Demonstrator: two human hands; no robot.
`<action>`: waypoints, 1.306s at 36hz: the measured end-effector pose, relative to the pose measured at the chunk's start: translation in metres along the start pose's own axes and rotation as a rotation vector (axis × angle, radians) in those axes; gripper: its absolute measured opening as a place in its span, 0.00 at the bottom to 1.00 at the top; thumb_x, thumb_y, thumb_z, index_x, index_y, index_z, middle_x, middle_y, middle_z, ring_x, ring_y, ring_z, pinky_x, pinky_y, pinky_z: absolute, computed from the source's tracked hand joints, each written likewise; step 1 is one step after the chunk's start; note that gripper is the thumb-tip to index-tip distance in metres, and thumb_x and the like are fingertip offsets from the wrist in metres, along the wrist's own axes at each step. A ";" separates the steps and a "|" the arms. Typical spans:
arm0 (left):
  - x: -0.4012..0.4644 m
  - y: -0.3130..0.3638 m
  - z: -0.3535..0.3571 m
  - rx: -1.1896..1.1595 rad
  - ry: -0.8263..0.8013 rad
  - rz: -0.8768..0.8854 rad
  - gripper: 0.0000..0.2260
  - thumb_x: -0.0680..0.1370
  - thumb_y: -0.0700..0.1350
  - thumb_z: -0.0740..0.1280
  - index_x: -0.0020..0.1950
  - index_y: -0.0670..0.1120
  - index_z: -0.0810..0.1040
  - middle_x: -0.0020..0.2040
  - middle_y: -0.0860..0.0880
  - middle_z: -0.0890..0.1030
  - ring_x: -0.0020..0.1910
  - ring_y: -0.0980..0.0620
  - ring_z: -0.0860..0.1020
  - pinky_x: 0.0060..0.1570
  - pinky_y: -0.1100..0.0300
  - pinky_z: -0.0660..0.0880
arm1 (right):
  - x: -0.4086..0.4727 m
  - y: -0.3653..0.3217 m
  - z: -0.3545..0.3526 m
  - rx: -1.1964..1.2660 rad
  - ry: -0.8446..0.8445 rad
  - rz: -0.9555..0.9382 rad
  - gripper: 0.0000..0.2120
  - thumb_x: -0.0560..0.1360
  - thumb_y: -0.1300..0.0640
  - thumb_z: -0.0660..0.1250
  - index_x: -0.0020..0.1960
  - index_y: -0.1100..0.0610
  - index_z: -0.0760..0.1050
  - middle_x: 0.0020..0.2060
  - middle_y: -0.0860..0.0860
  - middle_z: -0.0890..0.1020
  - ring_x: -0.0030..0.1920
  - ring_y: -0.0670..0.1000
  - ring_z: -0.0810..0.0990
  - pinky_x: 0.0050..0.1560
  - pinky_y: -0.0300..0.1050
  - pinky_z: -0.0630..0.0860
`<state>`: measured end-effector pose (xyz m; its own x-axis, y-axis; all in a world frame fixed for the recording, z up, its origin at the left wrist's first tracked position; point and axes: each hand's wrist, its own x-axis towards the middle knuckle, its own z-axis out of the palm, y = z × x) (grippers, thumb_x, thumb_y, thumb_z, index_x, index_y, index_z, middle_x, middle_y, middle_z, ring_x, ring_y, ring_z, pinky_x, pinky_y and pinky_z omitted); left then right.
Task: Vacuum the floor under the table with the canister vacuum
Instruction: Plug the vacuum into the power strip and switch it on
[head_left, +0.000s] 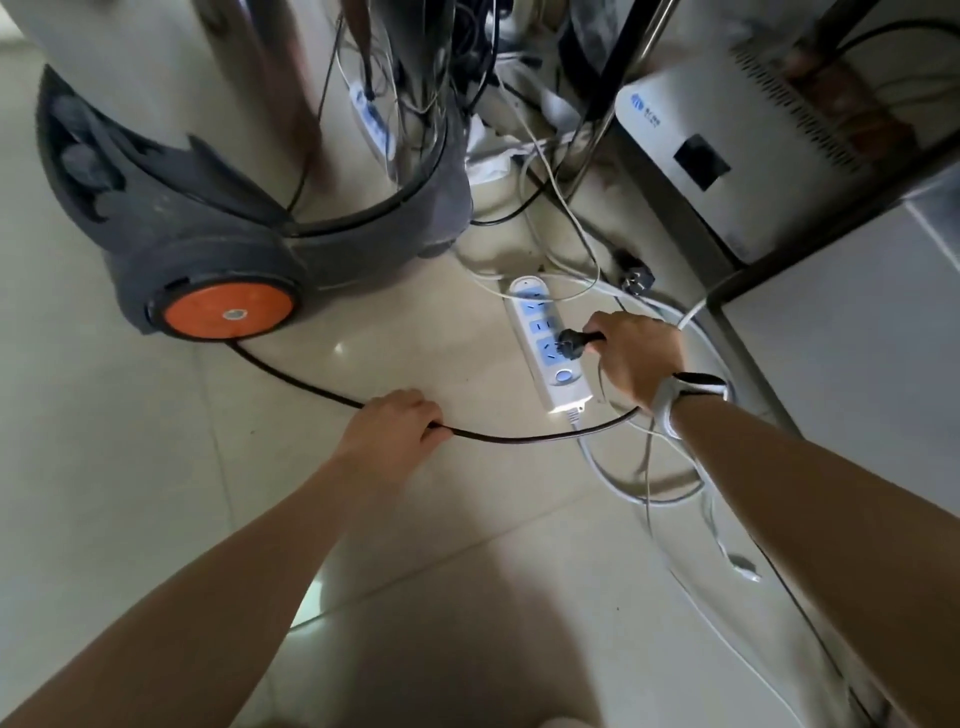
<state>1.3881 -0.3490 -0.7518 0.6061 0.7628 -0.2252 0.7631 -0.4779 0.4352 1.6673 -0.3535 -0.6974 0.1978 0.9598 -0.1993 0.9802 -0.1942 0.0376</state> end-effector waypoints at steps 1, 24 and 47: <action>0.001 -0.001 0.002 -0.005 0.030 -0.002 0.09 0.76 0.48 0.69 0.48 0.43 0.82 0.47 0.44 0.79 0.49 0.42 0.77 0.49 0.51 0.73 | 0.001 0.001 0.000 -0.031 0.006 -0.032 0.08 0.80 0.55 0.60 0.56 0.50 0.76 0.45 0.50 0.81 0.45 0.54 0.79 0.41 0.43 0.72; 0.003 -0.023 0.047 0.201 0.018 -0.078 0.24 0.77 0.58 0.52 0.69 0.52 0.72 0.72 0.45 0.70 0.70 0.39 0.68 0.67 0.44 0.55 | 0.016 -0.057 0.008 0.125 -0.069 0.000 0.11 0.79 0.52 0.59 0.56 0.56 0.75 0.52 0.52 0.80 0.56 0.55 0.75 0.48 0.47 0.71; -0.004 0.000 -0.029 0.191 -0.241 -0.243 0.24 0.83 0.55 0.49 0.78 0.56 0.46 0.79 0.52 0.43 0.77 0.48 0.43 0.73 0.43 0.43 | -0.014 -0.081 0.000 0.006 -0.029 0.057 0.23 0.68 0.54 0.73 0.59 0.62 0.77 0.53 0.59 0.81 0.54 0.61 0.80 0.51 0.68 0.73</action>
<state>1.3794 -0.3394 -0.7254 0.4205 0.7501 -0.5104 0.9051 -0.3855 0.1793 1.5847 -0.3515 -0.6975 0.2526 0.9411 -0.2249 0.9675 -0.2492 0.0440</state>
